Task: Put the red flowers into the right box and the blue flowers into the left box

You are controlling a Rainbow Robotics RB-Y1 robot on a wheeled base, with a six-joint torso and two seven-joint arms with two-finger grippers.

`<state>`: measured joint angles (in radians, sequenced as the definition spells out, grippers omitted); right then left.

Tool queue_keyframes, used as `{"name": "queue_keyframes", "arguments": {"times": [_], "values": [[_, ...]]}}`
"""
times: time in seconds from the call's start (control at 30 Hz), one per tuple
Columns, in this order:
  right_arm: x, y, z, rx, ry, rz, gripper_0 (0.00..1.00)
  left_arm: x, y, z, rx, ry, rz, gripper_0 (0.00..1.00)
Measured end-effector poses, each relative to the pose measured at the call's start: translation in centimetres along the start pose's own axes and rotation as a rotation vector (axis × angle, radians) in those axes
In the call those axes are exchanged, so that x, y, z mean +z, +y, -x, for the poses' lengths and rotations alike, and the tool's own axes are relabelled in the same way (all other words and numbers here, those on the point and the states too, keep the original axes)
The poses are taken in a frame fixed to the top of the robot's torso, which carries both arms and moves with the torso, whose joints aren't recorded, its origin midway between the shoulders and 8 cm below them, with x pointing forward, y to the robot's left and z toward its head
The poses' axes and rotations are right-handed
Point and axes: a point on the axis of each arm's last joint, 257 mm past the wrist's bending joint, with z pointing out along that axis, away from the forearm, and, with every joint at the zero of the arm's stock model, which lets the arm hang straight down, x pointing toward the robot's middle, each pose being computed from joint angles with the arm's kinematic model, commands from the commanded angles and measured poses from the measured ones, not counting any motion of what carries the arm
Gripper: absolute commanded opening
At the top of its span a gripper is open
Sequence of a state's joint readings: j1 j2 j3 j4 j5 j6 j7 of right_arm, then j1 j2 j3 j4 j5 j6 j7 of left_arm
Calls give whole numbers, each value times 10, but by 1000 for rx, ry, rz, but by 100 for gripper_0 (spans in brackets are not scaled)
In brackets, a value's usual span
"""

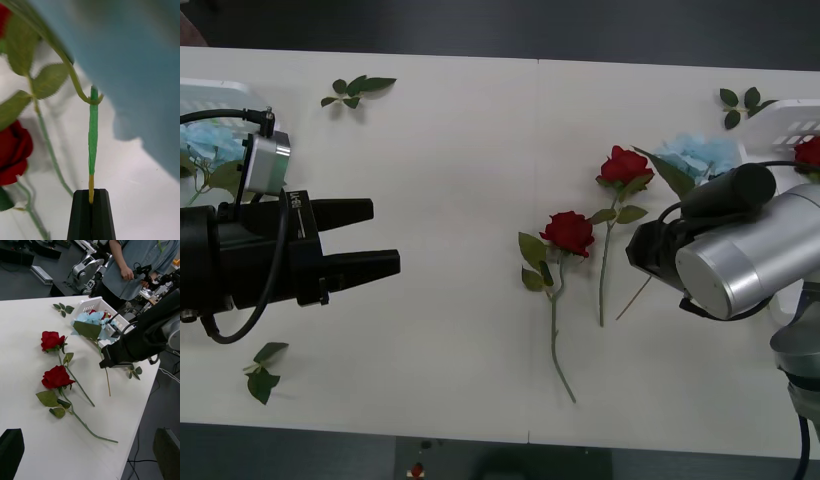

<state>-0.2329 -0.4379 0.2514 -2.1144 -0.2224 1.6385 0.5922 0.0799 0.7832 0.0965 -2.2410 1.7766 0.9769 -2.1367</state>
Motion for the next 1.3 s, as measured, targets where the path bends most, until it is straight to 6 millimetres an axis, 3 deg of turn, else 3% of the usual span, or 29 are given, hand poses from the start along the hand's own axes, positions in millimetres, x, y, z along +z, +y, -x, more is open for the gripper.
{"name": "queue_keyframes", "arguments": {"times": [0.17,0.43,0.7,0.87,1.1,1.3], "values": [[-42,22,18,-74,-89,88,0,0,-5,0,-9,1,-21,100],[-102,79,12,-544,-127,371,0,0,-7,1,-14,-3,-27,100],[-163,112,10,-733,-160,715,0,0,-11,3,-25,-12,-42,100],[-209,138,-12,-709,-89,996,0,0,-11,4,-27,-13,-44,100],[-258,172,-7,-649,-59,1254,0,0,-11,3,-27,-13,-44,100],[-285,202,-14,-624,-39,1395,0,0,-12,4,-30,-15,-47,100]]}}
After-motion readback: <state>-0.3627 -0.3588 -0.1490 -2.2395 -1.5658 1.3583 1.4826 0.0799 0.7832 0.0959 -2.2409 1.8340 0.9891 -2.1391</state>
